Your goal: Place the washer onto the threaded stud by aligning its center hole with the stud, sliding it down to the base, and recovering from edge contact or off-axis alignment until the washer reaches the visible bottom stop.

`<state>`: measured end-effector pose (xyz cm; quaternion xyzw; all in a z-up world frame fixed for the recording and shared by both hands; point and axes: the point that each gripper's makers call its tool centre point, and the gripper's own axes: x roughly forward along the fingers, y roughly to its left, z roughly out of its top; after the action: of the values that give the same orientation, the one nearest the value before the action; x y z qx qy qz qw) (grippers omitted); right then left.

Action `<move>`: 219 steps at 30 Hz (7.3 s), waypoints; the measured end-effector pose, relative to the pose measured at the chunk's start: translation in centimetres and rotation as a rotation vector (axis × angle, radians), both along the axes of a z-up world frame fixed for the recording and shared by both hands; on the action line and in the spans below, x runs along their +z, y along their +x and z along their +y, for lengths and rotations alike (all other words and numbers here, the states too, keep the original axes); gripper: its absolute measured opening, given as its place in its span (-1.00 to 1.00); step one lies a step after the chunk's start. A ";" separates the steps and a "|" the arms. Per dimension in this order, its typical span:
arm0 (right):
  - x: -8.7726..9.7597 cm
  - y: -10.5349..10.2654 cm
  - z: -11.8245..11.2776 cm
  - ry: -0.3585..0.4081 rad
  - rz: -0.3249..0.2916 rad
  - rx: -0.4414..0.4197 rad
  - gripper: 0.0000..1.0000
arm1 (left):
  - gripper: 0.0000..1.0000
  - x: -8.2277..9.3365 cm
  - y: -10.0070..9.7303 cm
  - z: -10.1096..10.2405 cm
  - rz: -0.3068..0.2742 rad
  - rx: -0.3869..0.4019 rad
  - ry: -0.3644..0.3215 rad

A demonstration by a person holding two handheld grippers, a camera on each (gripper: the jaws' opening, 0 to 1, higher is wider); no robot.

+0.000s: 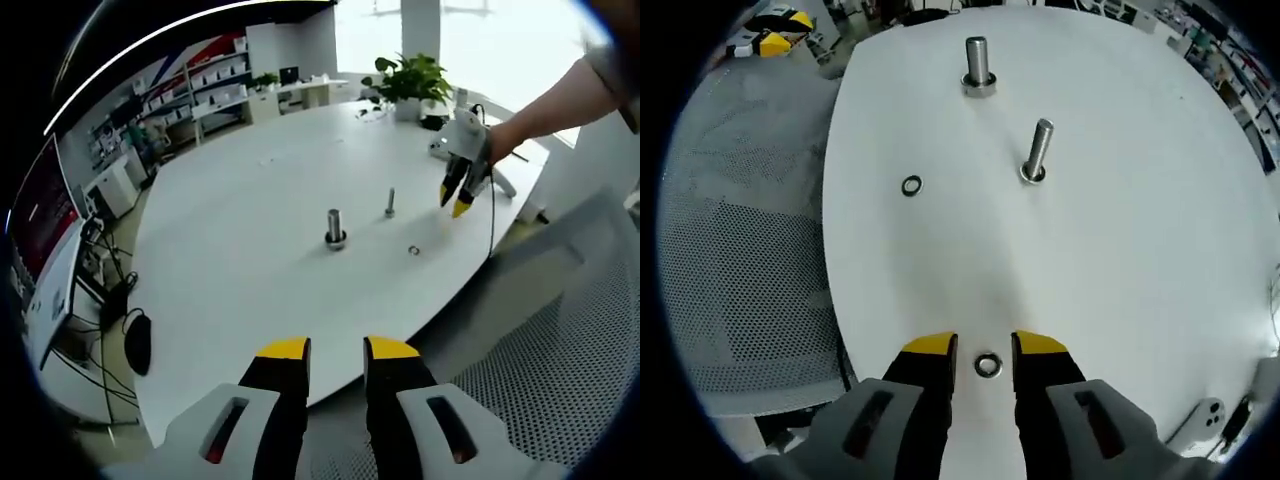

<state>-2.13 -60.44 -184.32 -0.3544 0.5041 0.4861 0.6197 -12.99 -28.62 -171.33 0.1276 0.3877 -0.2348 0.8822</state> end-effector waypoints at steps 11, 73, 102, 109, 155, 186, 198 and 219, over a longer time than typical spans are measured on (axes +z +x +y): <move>-0.4 -0.7 -1.6 -0.049 -0.015 -0.017 -0.51 | -0.63 0.1 0.1 -0.1 -0.008 -0.005 -0.004; -1.1 -0.3 -1.5 -0.058 -0.070 0.093 -0.75 | -0.63 0.3 0.2 0.0 -0.020 0.001 -0.005; 6.1 5.1 8.4 0.281 -0.145 -0.117 -0.75 | -0.63 0.3 0.2 0.2 -0.018 0.007 -0.005; 6.6 6.1 9.9 0.274 -0.200 -0.084 -0.75 | -0.63 0.2 0.2 0.2 -0.017 0.009 -0.004; 1.0 7.1 10.1 0.119 -0.161 -0.054 -0.72 | -0.63 -0.1 -0.1 0.1 0.006 0.009 0.000; 0.7 1.9 9.3 0.183 -0.091 -0.086 -0.53 | -0.63 -0.2 0.0 0.1 0.010 -0.001 0.000; 0.0 -2.0 12.3 0.217 -0.045 0.016 -0.48 | -0.63 -0.1 0.0 0.1 0.002 0.001 -0.003; -1.0 -2.3 12.9 0.140 -0.070 0.252 -0.68 | -0.63 0.2 0.2 0.0 -0.014 0.004 -0.009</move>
<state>-4.40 -47.52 -185.33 -0.3873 0.3987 0.5813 0.5943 -12.76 -28.58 -171.15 0.1244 0.3808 -0.2340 0.8859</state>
